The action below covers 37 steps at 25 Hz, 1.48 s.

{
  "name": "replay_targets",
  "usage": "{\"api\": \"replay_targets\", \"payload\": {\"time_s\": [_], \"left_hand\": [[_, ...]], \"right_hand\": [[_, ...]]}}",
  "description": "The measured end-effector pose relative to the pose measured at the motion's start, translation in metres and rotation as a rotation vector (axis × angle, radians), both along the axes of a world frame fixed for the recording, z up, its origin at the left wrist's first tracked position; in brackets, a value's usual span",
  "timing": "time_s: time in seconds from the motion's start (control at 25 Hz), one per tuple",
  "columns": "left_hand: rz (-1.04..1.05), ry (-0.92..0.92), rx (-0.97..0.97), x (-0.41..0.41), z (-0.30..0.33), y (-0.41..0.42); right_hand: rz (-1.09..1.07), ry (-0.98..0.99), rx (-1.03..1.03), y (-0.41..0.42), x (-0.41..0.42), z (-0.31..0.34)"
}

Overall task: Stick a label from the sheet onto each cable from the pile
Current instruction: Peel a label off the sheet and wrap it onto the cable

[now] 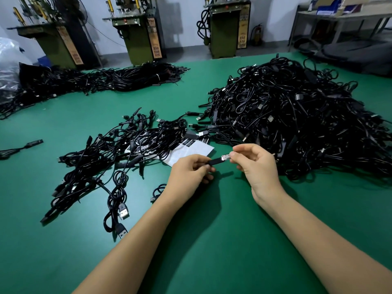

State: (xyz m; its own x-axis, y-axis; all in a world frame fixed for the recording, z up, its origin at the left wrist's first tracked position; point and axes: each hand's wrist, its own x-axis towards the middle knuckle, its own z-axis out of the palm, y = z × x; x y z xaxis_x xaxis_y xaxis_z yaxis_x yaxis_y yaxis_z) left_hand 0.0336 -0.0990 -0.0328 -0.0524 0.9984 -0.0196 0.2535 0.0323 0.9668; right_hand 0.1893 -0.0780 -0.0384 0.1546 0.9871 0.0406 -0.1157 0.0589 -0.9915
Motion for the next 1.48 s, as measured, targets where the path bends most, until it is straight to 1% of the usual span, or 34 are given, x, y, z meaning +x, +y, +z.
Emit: {"api": "replay_targets", "payload": {"time_s": [0.2, 0.8, 1.0, 1.24, 1.48], "left_hand": [[-0.006, -0.099, -0.015, -0.002, -0.003, 0.002], [-0.069, -0.157, -0.035, -0.003, 0.0, -0.001], [-0.076, -0.194, -0.04, -0.002, 0.001, -0.002], [-0.048, -0.283, -0.039, -0.004, 0.0, -0.001], [-0.048, -0.298, -0.03, -0.005, -0.003, 0.001]], "right_hand": [[-0.022, -0.01, 0.053, 0.001, -0.009, -0.004], [-0.005, -0.098, 0.066, 0.0, -0.011, -0.008], [0.005, -0.064, 0.067, -0.001, -0.01, -0.007], [0.015, -0.047, 0.058, -0.001, -0.013, -0.007], [0.005, -0.071, 0.052, -0.001, -0.013, -0.007]]}}
